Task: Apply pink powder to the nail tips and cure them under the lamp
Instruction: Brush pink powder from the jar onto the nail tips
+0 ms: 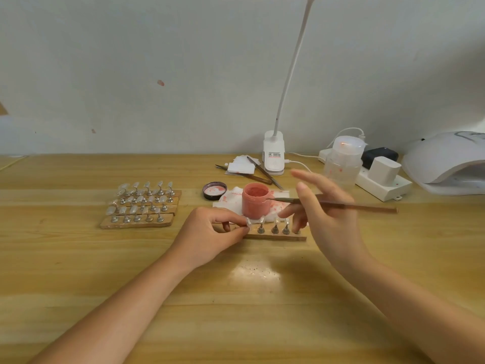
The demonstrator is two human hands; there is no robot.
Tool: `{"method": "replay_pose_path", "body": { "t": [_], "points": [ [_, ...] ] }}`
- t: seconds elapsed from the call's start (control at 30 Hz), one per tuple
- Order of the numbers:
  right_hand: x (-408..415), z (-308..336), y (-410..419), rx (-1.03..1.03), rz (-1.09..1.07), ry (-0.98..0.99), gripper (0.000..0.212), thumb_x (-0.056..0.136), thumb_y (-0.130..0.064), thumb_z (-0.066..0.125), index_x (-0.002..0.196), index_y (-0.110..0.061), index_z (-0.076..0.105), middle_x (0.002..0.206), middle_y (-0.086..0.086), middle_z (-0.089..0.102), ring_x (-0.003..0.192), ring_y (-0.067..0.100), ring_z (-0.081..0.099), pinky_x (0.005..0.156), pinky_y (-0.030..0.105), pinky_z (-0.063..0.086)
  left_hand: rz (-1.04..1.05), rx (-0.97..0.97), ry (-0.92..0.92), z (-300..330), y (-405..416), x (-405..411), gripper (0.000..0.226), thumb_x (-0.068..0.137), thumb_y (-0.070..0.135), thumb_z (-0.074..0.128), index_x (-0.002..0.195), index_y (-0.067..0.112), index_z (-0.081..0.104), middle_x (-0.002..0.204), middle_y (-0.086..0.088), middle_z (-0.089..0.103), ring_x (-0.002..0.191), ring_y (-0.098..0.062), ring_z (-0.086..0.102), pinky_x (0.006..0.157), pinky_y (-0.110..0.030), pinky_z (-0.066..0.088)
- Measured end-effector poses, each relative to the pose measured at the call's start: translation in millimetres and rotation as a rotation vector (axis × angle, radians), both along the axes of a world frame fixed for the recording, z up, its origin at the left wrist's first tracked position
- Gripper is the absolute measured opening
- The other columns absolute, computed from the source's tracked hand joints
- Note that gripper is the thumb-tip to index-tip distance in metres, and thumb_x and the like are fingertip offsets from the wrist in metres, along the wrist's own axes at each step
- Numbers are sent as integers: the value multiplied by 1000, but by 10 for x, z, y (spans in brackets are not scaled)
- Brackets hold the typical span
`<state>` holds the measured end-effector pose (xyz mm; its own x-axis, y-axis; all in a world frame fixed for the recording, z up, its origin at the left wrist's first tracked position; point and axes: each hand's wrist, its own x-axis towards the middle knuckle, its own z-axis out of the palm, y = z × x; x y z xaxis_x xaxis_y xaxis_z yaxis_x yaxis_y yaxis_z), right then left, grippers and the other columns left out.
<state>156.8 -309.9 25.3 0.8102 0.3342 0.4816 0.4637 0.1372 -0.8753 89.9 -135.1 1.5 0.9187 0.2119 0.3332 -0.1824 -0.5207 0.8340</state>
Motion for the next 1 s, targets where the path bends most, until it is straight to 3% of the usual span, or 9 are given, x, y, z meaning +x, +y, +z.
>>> {"method": "replay_pose_path", "body": {
  "t": [0.1,0.23,0.3,0.5,0.67,0.77,1.0],
  "points": [
    [-96,-98,26,-35,20,-74,18,87,-26,49,90,-19,65,70,4,71,50,14,62,51,17,48,-18,-32,10,14,1,-2,23,73,4,73,72,26,72,73,-5,70,61,-13,48,57,-19,42],
    [-141,-191,31,-92,33,-107,24,76,-38,61,83,-16,64,73,4,71,54,14,64,54,28,54,-45,-11,19,-4,10,11,22,75,2,71,76,24,73,71,4,68,59,-8,44,54,-12,38],
    [-129,-228,19,-125,49,-118,30,82,-44,61,81,-14,62,71,1,71,52,13,63,53,23,51,-54,-17,14,-22,17,24,22,74,3,72,76,24,73,68,11,67,58,-5,44,55,-10,37],
    [-93,-268,-14,-174,78,-283,58,88,-62,33,69,-14,60,64,0,57,54,5,49,51,17,37,-50,7,-26,-38,22,37,28,73,3,71,72,31,71,68,17,67,58,-4,45,58,-10,40],
    [-84,-269,-6,-210,-16,-327,25,82,-46,52,70,-25,58,63,-6,60,56,6,55,51,18,44,-81,30,-14,-45,22,42,26,74,1,70,76,27,72,67,20,65,58,-3,44,59,-8,38],
    [-78,-277,11,-194,-41,-371,26,79,-46,64,69,-23,62,61,-12,61,57,7,60,53,20,49,-81,20,-4,-54,36,58,22,74,0,70,78,22,73,67,19,64,58,-2,44,57,-7,35],
    [-47,-319,23,-231,-61,-452,31,82,-40,56,65,-15,62,61,-15,60,57,6,60,51,16,47,-92,19,7,-45,36,71,22,75,4,71,77,26,73,71,11,67,58,1,45,57,-10,36]
  ]
}}
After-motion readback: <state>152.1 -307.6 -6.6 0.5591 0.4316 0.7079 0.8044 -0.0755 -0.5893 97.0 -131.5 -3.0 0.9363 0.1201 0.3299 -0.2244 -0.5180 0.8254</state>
